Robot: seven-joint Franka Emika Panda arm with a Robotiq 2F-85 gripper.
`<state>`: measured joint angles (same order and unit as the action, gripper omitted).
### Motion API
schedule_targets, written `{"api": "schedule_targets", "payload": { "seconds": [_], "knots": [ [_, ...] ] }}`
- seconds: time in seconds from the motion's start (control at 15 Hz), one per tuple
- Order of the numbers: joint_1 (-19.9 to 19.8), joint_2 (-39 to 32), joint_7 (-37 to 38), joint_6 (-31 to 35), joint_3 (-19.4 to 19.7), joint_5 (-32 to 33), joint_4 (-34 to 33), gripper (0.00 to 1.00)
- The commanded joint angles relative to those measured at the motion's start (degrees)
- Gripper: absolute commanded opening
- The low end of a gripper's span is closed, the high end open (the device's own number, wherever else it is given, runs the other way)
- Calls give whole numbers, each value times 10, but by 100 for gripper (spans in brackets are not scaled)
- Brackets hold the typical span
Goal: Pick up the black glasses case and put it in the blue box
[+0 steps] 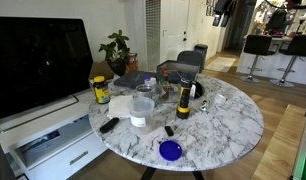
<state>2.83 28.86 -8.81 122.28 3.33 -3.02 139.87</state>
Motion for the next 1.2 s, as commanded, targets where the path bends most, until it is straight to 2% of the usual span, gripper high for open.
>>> {"api": "schedule_targets", "payload": {
  "seconds": [0.0, 0.2, 0.47, 0.87, 0.93, 1.0, 1.13],
  "knots": [
    [-21, -82, 5, 14, 20, -11, -24, 100],
    [-31, -151, 11, 35, 30, -30, -30, 100],
    [-47, -250, 62, 107, 25, -33, -47, 100],
    [-65, -380, 47, 220, 25, -47, -95, 100],
    [-70, -391, 38, 216, 21, -67, -104, 100],
    [-66, -357, 54, 208, 21, -38, -79, 100],
    [-70, -384, 53, 212, 19, -48, -97, 100]
  ]
}}
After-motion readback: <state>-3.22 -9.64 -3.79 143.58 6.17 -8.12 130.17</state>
